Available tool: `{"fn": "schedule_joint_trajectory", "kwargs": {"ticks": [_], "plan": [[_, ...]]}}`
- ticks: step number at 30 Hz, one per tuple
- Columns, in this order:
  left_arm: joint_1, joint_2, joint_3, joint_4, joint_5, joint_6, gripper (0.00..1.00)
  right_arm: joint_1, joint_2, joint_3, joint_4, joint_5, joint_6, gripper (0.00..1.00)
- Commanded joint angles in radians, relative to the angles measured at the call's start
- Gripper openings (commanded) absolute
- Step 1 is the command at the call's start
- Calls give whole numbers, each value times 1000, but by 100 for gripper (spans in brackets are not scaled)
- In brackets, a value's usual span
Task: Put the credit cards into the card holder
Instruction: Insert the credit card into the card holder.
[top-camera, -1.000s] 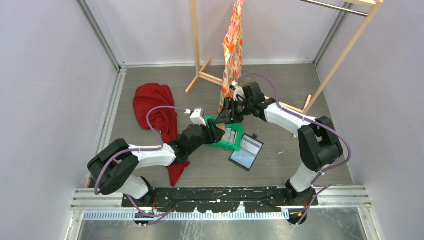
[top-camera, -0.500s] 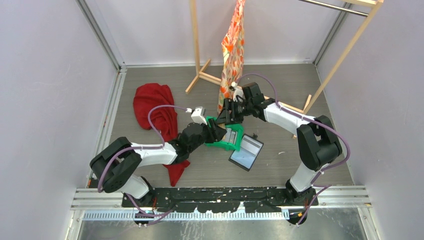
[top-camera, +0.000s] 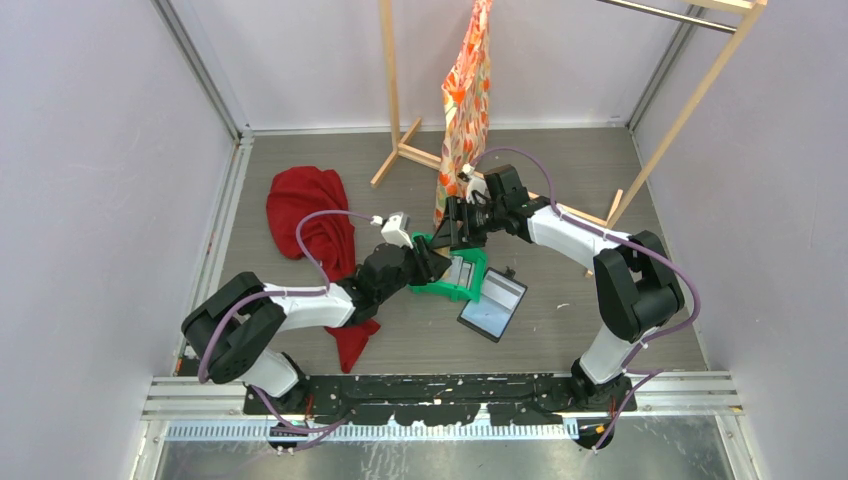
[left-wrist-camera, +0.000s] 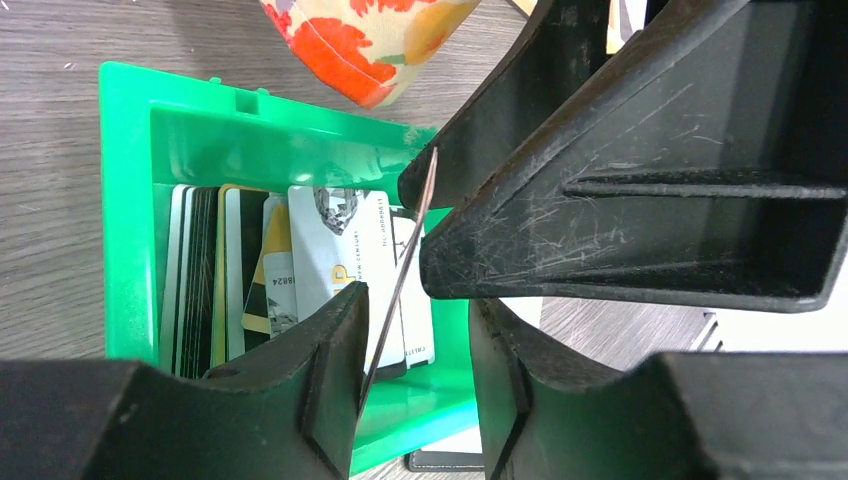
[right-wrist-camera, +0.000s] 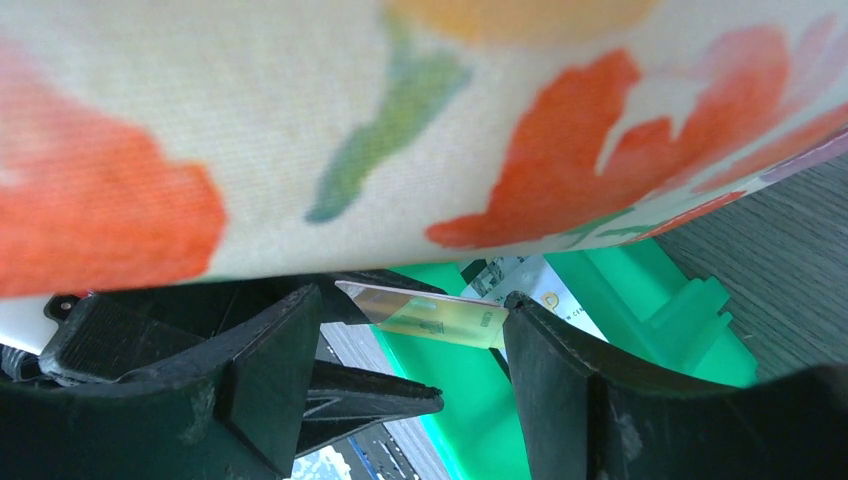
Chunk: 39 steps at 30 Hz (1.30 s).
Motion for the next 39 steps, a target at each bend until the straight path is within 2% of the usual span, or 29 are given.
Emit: {"fn": "schedule_joint_trajectory", "kwargs": {"ticks": [1,8,14,20,24,27,34,39], "plan": [[6,12,7,-32,13,-6,45,4,-7,18,18,-1,-25,71],[6,7,3,-8,26,3,48,4,-4,34,-25,46,-50,70],[6,13,4,-5,37,4,50,3,-1,36,-23,43,-49,50],[8,22,9,-16,45,0,48,2,-13,39,-23,22,-67,51],[12,20,20,-65,31,-10,34,-15,-31,40,-22,-5,-77,52],[15,1,35,-144,-11,-16,14,-38,-46,38,-14,-44,-84,53],[26,-32,30,-156,-58,-34,6,-64,-79,20,-21,-110,-120,54],[26,-81,31,-179,-93,21,0,-89,-100,10,-48,-151,-181,58]]}}
